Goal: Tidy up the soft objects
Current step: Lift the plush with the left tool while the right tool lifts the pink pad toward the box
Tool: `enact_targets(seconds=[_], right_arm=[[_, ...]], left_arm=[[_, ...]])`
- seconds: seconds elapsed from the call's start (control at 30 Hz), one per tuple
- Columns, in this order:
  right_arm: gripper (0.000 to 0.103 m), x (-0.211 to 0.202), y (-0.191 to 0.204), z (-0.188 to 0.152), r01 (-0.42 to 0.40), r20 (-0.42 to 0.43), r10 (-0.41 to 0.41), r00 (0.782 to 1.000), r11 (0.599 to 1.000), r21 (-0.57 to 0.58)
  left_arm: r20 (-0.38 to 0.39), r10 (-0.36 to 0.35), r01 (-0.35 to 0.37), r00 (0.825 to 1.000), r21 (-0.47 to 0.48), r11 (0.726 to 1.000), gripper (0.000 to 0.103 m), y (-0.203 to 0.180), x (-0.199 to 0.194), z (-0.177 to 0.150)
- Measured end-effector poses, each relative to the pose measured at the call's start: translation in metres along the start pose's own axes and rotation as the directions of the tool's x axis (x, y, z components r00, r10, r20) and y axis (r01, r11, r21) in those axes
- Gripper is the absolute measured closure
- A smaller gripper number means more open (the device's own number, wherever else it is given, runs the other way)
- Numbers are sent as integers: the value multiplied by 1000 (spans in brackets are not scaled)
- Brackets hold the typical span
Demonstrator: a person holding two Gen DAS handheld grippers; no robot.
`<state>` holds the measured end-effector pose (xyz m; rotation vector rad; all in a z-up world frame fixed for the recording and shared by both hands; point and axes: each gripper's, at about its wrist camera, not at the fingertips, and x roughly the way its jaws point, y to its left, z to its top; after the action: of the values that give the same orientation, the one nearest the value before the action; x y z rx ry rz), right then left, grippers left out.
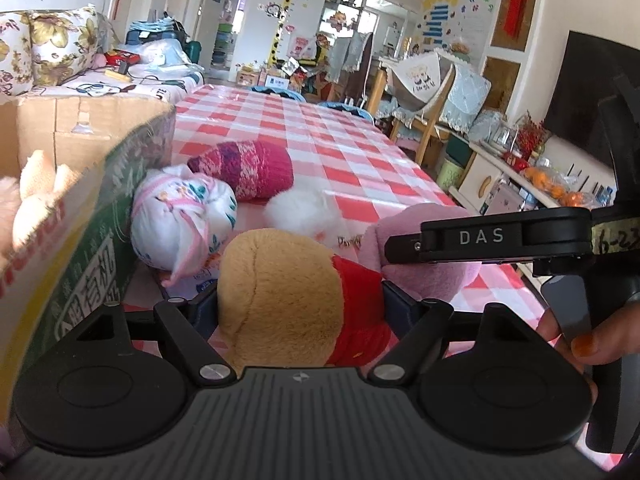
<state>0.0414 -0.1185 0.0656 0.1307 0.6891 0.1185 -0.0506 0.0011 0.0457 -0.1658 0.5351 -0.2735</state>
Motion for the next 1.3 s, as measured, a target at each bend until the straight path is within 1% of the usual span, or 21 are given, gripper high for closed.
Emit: enact_targets(seconds=[0.13,0.3,0.67,1.03,1.17,1.3], right_arm=[[30,-9,0,7,5,27,-5,1000,1000,16],[31,-25,2,15,-11,76,9,997,999,30],[30,-50,17,31,-46,170,40,985,998,31],[30,-65,35,43,-119,236,107,966,992,35],[30,-68,44,46,-158,255,145,956,987,31],[30,-70,53,49,-190,271,179,946,982,15]], left_arm=[[31,0,0,1000,-21,1000,3,3,-7,4],[75,1,1,997,-32,999,3,1,-14,11],[151,-6,12,988,-44,999,3,2,-31,22],[202,40,-26,979,-74,997,3,17,-47,32],[224,72,-49,972,-106,993,3,28,-54,41],[243,118,-84,963,-147,986,3,43,-59,52]])
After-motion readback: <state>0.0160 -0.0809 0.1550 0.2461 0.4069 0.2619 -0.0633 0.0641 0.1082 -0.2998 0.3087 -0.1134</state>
